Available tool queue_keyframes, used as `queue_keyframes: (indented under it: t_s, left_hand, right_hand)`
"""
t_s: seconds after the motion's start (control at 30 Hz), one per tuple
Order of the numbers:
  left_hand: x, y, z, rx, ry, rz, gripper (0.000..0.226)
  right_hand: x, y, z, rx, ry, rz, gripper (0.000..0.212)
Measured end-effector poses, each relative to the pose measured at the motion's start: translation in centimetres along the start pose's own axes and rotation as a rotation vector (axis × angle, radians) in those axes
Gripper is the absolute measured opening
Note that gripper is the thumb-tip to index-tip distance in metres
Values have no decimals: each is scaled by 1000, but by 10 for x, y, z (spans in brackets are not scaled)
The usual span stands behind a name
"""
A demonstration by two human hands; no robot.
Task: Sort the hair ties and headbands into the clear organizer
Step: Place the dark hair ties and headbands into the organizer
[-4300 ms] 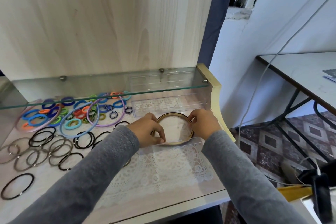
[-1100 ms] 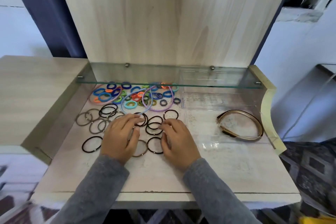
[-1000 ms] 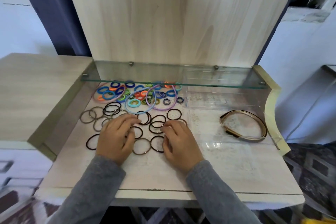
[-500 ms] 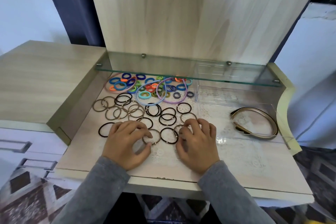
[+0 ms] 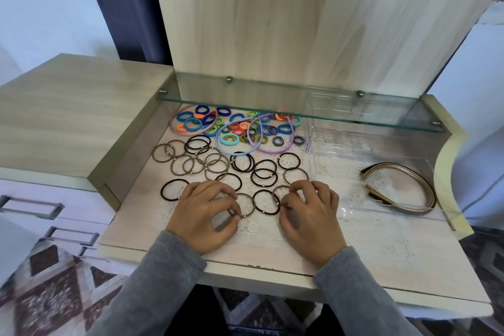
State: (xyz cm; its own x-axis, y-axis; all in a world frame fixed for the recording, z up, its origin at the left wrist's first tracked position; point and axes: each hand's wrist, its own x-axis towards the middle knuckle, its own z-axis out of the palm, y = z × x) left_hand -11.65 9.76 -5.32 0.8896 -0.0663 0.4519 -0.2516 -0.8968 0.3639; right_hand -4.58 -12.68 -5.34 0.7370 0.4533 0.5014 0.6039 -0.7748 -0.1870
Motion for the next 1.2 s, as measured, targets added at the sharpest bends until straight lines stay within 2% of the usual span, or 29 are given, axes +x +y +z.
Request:
queue_keyframes:
  t_s: [0.17,0.3,0.47,0.77,0.97,1.2]
  left_hand:
    - [4,-11,-2,107,146,-151,17]
    - [7,-21,-1,183,98,-248,26]
    - [8,-22,0,242,49,-251,24]
    - [12,-39,-7,317,-12,-242,27]
    - [16,-43,-12,318,-52,-250,12]
    - [22,-39,-20,289,-65,-268,9]
  right_hand:
    - [2,-2,-2,64,49,7,4]
    - [6,-13,-3,168,73,-90,5]
    - [8,-25,3,252,-2,-218,6]
    - [10,-30,10,197,-19,-290,5]
    - [11,-33,11,172,-49,-308,3]
    - [12,-22,-4,164,-49,-158,14]
